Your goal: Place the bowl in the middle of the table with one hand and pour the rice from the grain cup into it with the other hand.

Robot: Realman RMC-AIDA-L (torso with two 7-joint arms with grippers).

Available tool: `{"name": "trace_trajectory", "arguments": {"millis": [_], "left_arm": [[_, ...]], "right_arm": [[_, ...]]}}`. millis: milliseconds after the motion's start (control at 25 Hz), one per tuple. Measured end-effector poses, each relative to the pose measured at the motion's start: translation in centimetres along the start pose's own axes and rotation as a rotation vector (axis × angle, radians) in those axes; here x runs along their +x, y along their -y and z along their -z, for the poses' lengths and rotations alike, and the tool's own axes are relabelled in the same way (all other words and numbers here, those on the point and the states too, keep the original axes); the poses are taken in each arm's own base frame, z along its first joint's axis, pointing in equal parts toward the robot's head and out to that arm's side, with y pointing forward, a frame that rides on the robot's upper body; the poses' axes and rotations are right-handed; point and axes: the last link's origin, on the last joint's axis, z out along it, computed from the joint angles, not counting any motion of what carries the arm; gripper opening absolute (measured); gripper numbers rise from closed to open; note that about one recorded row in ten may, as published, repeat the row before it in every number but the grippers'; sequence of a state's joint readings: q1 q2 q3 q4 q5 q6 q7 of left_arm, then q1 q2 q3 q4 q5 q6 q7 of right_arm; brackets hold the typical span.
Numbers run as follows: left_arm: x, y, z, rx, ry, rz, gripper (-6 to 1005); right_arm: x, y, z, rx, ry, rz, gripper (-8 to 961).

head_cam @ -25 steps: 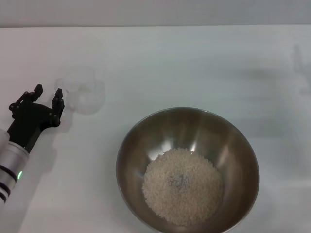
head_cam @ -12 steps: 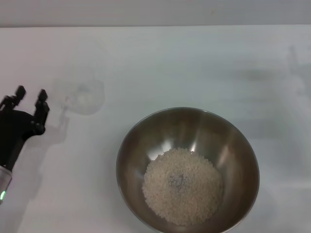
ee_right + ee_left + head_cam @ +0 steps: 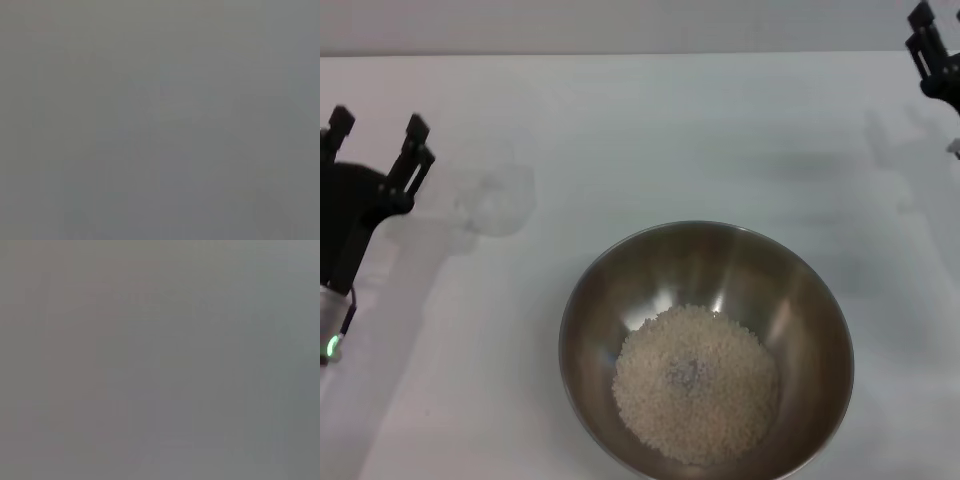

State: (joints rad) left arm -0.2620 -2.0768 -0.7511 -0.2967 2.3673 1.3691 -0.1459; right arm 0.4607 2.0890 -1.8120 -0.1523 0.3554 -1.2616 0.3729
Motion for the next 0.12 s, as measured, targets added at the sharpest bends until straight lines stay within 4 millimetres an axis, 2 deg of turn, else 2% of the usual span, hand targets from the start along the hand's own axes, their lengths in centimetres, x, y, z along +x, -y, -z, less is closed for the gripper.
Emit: {"name": "trace_trajectory", "arguments": {"millis": [120], "left_arm": [[0.0,0.0,0.0,0.0,0.0,0.0,538]], "right_arm": [[0.04,-0.36,-0.16,-0.018,-0.003,0.008,592]]}}
